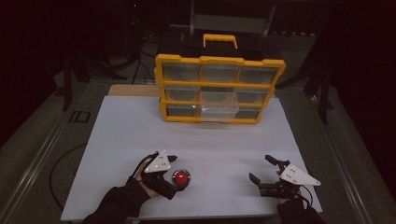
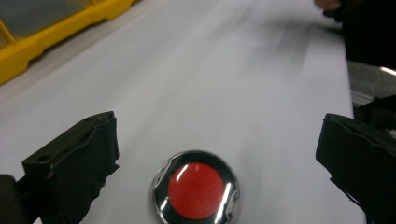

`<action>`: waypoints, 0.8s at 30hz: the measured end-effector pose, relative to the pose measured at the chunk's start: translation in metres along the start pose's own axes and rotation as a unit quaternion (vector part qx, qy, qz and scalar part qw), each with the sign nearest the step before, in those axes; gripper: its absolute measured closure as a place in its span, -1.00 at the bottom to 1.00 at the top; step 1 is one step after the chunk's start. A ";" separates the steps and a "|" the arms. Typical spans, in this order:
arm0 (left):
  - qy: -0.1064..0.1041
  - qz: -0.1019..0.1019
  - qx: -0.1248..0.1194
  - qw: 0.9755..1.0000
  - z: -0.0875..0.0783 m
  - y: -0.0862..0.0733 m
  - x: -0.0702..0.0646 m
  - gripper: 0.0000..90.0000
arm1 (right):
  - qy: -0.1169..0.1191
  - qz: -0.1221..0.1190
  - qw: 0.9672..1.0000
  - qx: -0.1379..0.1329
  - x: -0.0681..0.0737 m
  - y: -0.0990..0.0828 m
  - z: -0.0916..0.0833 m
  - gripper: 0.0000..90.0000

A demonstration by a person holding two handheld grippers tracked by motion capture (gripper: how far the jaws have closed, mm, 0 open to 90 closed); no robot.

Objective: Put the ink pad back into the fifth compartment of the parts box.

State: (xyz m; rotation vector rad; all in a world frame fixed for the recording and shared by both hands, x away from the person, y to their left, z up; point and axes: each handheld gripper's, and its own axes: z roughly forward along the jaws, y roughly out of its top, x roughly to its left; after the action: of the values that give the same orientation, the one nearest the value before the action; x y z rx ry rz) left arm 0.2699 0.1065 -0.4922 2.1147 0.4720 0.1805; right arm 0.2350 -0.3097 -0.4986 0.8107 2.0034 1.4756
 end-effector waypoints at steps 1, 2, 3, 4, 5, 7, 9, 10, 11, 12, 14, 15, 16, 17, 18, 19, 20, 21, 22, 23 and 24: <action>0.000 0.000 0.006 1.000 0.002 -0.001 0.001 -1.00 | 0.000 -0.001 1.000 0.000 0.000 0.000 0.000 -0.79; -0.001 -0.001 0.014 1.000 0.006 -0.003 0.001 -1.00 | 0.001 -0.001 1.000 0.000 0.000 0.000 0.000 -0.79; 0.000 0.001 0.019 1.000 0.008 -0.004 0.002 -1.00 | 0.002 -0.001 1.000 0.000 0.000 0.000 0.000 -0.79; -0.002 0.001 0.025 1.000 0.009 -0.005 0.002 -1.00 | 0.002 -0.001 1.000 0.000 0.000 0.000 0.000 -0.79; -0.002 0.001 0.025 1.000 0.009 -0.005 0.002 -1.00 | 0.002 -0.001 1.000 0.001 0.000 0.000 0.000 -0.79; -0.003 0.001 0.033 0.999 0.012 -0.006 0.003 -0.97 | 0.002 0.000 1.000 0.000 0.000 0.000 0.000 -0.79; -0.002 0.004 0.047 0.999 0.016 -0.006 0.003 -0.97 | 0.002 0.000 1.000 0.001 0.000 0.000 0.000 -0.79; -0.002 0.004 0.047 0.999 0.016 -0.006 0.003 -0.97 | 0.002 0.000 1.000 0.001 0.000 0.000 0.000 -0.79; -0.002 0.005 0.053 0.999 0.017 -0.007 0.003 -0.96 | 0.003 0.000 1.000 0.002 0.000 0.000 0.001 -0.79; 0.003 0.006 0.063 0.998 0.020 -0.007 0.003 -0.96 | 0.003 0.001 1.000 0.002 0.000 0.000 0.001 -0.79; 0.002 0.004 0.066 0.998 0.022 -0.008 0.004 -0.96 | 0.002 0.000 1.000 0.002 0.001 0.000 0.001 -0.79; 0.003 0.003 0.071 0.997 0.023 -0.008 0.004 -0.96 | 0.002 0.000 1.000 0.002 0.001 0.000 0.001 -0.79; 0.002 0.003 0.074 0.997 0.025 -0.009 0.004 -0.96 | 0.002 -0.002 1.000 0.001 0.001 0.000 0.000 -0.79; 0.000 0.003 0.077 0.997 0.026 -0.009 0.004 -0.94 | 0.002 -0.001 1.000 0.002 0.001 0.000 0.000 -0.79; 0.000 0.004 0.083 0.997 0.027 -0.009 0.003 -0.93 | 0.002 0.000 1.000 0.002 0.001 0.000 0.000 -0.79; -0.001 0.003 0.093 0.996 0.030 -0.010 0.003 -0.92 | 0.003 0.001 1.000 0.002 0.000 0.000 0.001 -0.79; -0.001 0.003 0.093 0.996 0.030 -0.010 0.003 -0.91 | 0.003 0.001 1.000 0.002 0.000 0.000 0.001 -0.79; 0.001 0.005 0.097 0.995 0.031 -0.010 0.003 -0.91 | 0.004 0.001 1.000 0.002 0.000 -0.001 0.001 -0.79; 0.004 0.007 0.101 0.995 0.032 -0.011 0.002 -0.90 | 0.004 0.001 1.000 0.002 0.000 -0.001 0.001 -0.79; 0.004 0.008 0.108 0.994 0.034 -0.011 0.003 -0.88 | 0.003 -0.001 1.000 0.001 0.000 0.000 0.000 -0.79; 0.004 0.008 0.108 0.994 0.034 -0.011 0.003 -0.87 | 0.003 -0.001 1.000 0.001 0.000 0.000 0.000 -0.79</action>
State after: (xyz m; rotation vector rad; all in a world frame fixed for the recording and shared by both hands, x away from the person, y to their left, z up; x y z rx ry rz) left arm 0.2799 0.0864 -0.5202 2.3315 0.4974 0.1532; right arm 0.2350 -0.3091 -0.4989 0.8057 2.0108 1.4759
